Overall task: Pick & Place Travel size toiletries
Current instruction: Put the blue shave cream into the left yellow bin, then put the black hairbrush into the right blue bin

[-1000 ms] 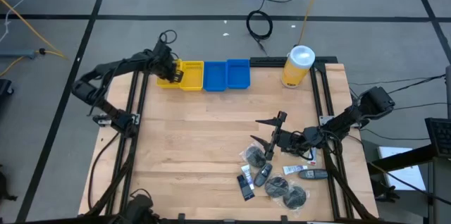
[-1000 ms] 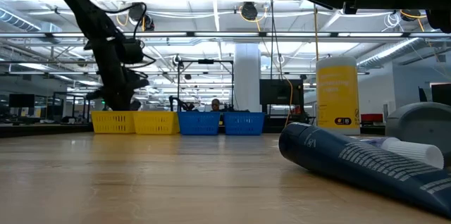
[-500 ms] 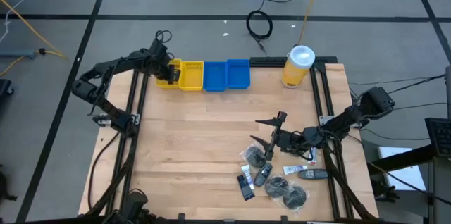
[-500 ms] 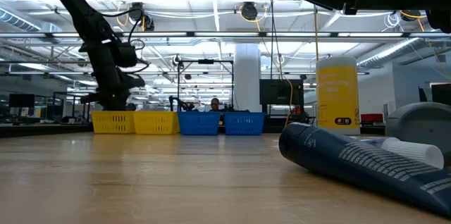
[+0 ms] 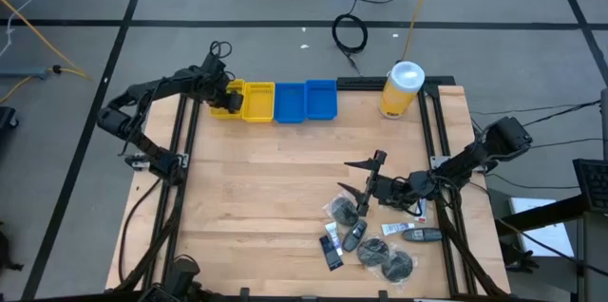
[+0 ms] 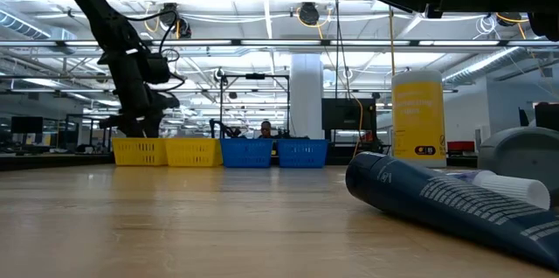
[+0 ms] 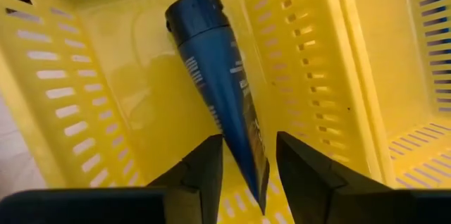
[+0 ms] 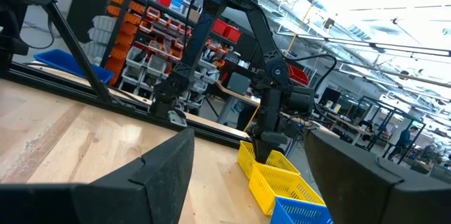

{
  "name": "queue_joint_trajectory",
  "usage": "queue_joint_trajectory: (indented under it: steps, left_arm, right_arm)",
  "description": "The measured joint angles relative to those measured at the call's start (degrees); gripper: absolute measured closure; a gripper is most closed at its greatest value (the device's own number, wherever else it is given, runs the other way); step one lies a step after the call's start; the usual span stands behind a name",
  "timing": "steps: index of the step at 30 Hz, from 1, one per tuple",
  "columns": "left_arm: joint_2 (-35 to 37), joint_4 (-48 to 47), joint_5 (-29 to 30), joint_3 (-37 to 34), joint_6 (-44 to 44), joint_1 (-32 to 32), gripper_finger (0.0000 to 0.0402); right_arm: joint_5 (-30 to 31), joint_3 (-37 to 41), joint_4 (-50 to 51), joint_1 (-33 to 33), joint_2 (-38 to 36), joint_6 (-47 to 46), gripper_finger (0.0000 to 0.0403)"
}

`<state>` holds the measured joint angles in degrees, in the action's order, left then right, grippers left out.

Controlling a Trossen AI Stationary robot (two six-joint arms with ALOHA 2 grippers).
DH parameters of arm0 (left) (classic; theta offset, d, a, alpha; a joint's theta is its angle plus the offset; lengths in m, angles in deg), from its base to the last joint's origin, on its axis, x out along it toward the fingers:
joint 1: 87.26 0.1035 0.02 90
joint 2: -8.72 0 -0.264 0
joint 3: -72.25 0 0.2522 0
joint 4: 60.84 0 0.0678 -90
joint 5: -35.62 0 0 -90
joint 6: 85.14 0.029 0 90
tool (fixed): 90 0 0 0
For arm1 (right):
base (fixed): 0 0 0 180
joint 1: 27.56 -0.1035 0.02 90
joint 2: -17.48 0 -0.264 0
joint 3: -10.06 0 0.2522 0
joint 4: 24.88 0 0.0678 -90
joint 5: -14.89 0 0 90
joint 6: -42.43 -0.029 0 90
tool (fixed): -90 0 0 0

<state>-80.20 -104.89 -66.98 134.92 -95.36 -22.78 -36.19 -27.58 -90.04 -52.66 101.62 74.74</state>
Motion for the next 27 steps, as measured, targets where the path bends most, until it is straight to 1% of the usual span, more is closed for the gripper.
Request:
queue_joint_trajectory:
  steps: [8,14,17,19,22,24,27]
  left_arm:
    - [0.6,-0.2,0.0,0.0,1.8,0.5,0.027]
    - [5.6,-0.3,2.4,0.0,2.6,2.2,0.027]
    - [8.7,0.7,3.4,0.0,2.4,1.9,0.027]
    - [10.1,1.7,3.9,0.0,2.4,-0.6,0.027]
    - [11.8,8.3,3.2,-2.3,2.4,-7.3,0.027]
    - [12.6,16.9,2.7,-5.4,1.2,-13.0,0.027]
    - [13.3,32.7,1.9,-10.3,-1.9,-23.0,0.027]
  right_arm:
    - [0.0,0.0,0.0,0.0,0.0,0.0,0.0143]
    - [0.0,0.0,0.9,0.0,0.0,0.3,0.0144]
    - [0.0,0.0,2.3,0.3,0.0,-0.1,0.0145]
    - [0.0,0.0,3.5,0.9,0.0,-1.2,0.0147]
    - [0.0,0.0,6.2,2.1,0.0,-2.9,0.0149]
    - [-0.1,0.0,8.4,2.9,0.0,-4.4,0.0149]
    - [-0.5,0.0,11.9,3.8,0.0,-6.9,0.0149]
